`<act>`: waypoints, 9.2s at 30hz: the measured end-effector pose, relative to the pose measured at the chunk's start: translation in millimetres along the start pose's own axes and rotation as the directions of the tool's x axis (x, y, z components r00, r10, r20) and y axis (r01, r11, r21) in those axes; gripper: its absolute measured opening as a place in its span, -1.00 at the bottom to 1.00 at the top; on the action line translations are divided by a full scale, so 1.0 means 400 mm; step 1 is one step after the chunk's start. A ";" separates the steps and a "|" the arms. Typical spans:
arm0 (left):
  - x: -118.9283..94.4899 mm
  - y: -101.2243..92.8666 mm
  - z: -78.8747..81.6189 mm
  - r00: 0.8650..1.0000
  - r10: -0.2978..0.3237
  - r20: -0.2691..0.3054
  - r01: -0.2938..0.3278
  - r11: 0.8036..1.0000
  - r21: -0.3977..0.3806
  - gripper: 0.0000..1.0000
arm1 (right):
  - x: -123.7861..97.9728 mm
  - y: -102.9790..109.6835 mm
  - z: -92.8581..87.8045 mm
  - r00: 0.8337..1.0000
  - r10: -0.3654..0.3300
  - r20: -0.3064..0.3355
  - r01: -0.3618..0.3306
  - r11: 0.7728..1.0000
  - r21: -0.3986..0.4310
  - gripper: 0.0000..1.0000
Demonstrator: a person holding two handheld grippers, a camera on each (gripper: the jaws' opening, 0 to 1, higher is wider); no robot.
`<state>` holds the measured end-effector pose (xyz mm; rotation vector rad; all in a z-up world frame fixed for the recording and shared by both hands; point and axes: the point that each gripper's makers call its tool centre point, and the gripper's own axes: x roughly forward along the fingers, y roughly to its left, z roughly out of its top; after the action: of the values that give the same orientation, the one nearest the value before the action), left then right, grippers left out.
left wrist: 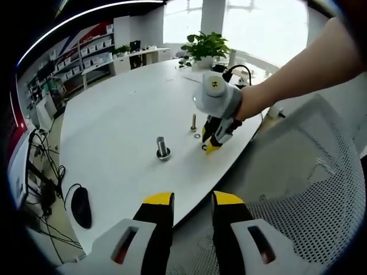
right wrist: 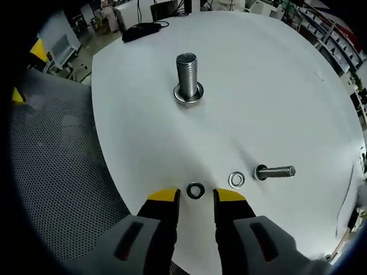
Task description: Place the washer onto the threaded stud by aligning its center hole with the stud, sliding it down to the base, and recovering from edge contact or off-axis alignment until the washer reaches the visible bottom stop.
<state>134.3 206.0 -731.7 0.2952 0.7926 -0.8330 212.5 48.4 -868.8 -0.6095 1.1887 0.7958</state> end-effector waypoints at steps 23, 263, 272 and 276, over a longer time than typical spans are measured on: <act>0.000 0.005 -0.006 1.000 0.013 -0.011 -0.013 1.000 0.001 -0.53 | 0.009 -0.002 0.006 0.993 -0.004 -0.122 -0.009 0.994 -0.109 -0.67; 0.004 0.015 -0.011 0.999 0.024 -0.029 -0.023 1.000 0.018 -0.59 | -0.002 -0.079 -0.025 0.989 -0.072 -0.127 0.068 0.997 -0.035 -0.71; 0.004 0.014 -0.010 0.999 0.022 -0.028 -0.022 1.000 0.020 -0.59 | -0.011 -0.083 -0.032 0.995 -0.095 0.037 0.091 0.990 0.107 -0.71; 0.004 0.014 -0.010 0.999 0.021 -0.030 -0.020 1.000 0.020 -0.59 | -0.012 -0.080 -0.030 0.992 -0.118 0.045 0.113 0.988 0.103 -0.72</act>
<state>137.0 210.8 -736.1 0.3339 0.8084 -0.8190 230.8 19.1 -867.3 -0.5671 1.1291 0.6463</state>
